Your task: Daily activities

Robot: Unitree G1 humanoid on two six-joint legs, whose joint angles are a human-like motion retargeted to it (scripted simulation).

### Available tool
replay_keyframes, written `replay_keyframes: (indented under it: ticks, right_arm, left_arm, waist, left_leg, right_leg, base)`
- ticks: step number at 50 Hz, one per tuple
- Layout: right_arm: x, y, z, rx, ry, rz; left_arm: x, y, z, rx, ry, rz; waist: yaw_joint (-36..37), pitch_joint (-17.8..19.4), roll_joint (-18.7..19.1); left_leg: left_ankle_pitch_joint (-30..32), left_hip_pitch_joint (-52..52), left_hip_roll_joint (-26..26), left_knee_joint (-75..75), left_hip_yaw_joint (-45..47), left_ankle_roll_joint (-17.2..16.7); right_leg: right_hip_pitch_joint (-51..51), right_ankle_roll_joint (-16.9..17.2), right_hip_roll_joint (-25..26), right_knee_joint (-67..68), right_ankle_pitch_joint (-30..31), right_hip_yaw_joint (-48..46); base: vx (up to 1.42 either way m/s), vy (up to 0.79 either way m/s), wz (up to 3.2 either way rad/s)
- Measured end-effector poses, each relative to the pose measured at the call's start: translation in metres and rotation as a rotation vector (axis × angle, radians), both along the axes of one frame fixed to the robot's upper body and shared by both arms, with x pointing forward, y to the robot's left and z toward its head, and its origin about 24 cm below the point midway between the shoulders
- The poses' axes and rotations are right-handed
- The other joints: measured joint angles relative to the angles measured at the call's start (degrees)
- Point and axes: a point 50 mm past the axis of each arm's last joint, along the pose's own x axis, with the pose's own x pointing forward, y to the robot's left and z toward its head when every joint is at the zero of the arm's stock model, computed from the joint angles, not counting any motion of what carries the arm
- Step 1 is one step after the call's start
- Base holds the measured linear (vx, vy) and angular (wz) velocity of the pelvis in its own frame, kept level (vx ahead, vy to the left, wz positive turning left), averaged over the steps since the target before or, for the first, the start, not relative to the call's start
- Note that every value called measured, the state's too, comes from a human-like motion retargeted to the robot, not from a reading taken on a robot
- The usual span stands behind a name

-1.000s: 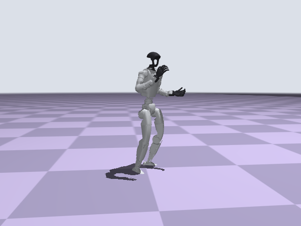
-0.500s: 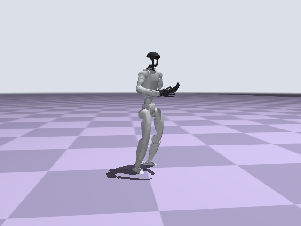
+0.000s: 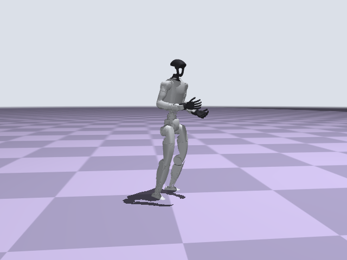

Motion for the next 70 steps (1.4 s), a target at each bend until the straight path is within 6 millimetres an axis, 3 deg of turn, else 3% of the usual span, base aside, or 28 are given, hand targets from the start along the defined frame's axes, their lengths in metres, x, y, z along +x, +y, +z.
replay_keyframes:
  ticks: [6, 11, 15, 20, 28, 42, 70]
  right_arm:
    - [-0.001, -0.013, -0.083, -0.248, 0.317, -0.11]
    - [-0.024, -0.023, -0.157, -0.546, 0.588, -0.097]
    - [-0.054, -0.032, -0.202, -0.773, 0.766, -0.027]
    - [-0.09, -0.045, -0.232, -0.972, 0.905, 0.053]
    - [-0.123, -0.059, -0.246, -1.071, 0.983, 0.086]
    - [-0.14, -0.058, -0.244, -1.139, 0.901, 0.157]
    - [-0.152, -0.043, -0.233, -1.429, 0.499, 0.266]
  left_arm:
    - [-0.035, 0.009, -0.082, 0.267, 0.374, -0.041]
    - [-0.073, 0.021, -0.136, 0.583, 0.625, -0.184]
    - [-0.103, 0.034, -0.162, 0.807, 0.759, -0.324]
    - [-0.133, 0.049, -0.174, 1.009, 0.822, -0.492]
    - [-0.163, 0.058, -0.174, 1.133, 0.773, -0.673]
    - [-0.188, 0.041, -0.149, 1.115, 0.546, -0.79]
    - [-0.171, 0.022, -0.104, 1.229, 0.121, -0.668]
  waist:
    - [-0.2, -0.3, 0.2]
    - [0.4, -0.6, 0.4]
    - [1.0, -0.9, 0.4]
    - [1.8, -1.0, 0.3]
    - [2.7, -0.9, 0.0]
    - [3.6, -0.6, -0.6]
    - [4.1, -0.9, -1.7]
  left_leg:
    - [0.3, -0.3, -0.1, -0.6, -0.2, -0.2]
    - [0.4, -1.0, -0.2, -0.8, -0.7, -0.6]
    - [0.7, -1.7, -0.4, -1.0, -1.4, -0.8]
    - [1.1, -2.6, -0.7, -1.4, -2.5, -0.9]
    - [1.7, -3.6, -1.1, -2.0, -3.8, -1.0]
    - [2.8, -4.4, -2.0, -3.4, -5.5, -1.3]
    - [2.2, -3.9, -3.3, -2.3, -7.7, -2.0]
  right_leg:
    - [0.2, 0.1, 0.2, -1.1, 0.1, -0.1]
    - [0.0, 0.1, 0.2, -1.6, -0.2, -0.7]
    - [-0.3, 0.0, 0.1, -1.6, -0.4, -1.4]
    - [-0.7, -0.1, -0.2, -1.5, -0.4, -2.6]
    - [-1.0, -0.3, -0.4, -1.5, -0.4, -4.1]
    - [-1.4, -0.9, -1.1, -0.8, -0.7, -5.6]
    - [0.5, -0.5, -2.3, -0.1, -2.0, -6.4]
  base:
    - [0.0, 0.0, 0.0]
    - [0.0, 0.0, 0.0]
    - [-0.01, 0.0, 0.05]
    - [-0.02, 0.0, 0.21]
    - [-0.01, 0.0, 0.15]
    - [0.0, 0.0, 0.0]
    - [0.0, 0.0, 0.0]
